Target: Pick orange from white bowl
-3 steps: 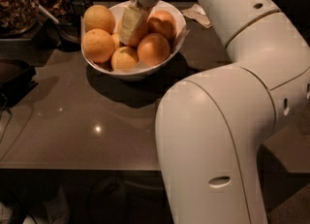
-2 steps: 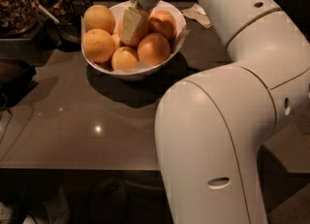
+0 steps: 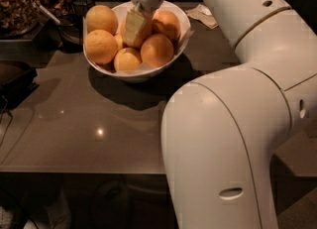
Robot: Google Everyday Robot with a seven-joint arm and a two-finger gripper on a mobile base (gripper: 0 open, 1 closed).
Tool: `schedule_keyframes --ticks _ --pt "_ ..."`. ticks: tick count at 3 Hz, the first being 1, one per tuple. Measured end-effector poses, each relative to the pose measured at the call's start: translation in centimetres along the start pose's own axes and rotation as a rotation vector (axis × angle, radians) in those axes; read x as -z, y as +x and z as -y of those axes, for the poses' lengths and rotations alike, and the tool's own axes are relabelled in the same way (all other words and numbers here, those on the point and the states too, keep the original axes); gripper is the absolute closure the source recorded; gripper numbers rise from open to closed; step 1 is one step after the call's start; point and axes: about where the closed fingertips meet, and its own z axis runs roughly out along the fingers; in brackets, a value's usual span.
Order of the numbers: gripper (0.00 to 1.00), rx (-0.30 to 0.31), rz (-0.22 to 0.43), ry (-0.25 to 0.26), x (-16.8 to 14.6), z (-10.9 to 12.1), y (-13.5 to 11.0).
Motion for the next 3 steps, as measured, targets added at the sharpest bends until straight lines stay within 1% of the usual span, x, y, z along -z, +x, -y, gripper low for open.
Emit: schedule_keyframes --ticks 1,2,3 --pt "1.0 0.046 0.089 0.023 1.4 -0.1 -0.7" --pt "1.0 0.139 0.213 0.036 4.2 -1.5 -0.7" --pt "1.0 0.233 0.315 0.035 6.1 -3.3 -0.1"
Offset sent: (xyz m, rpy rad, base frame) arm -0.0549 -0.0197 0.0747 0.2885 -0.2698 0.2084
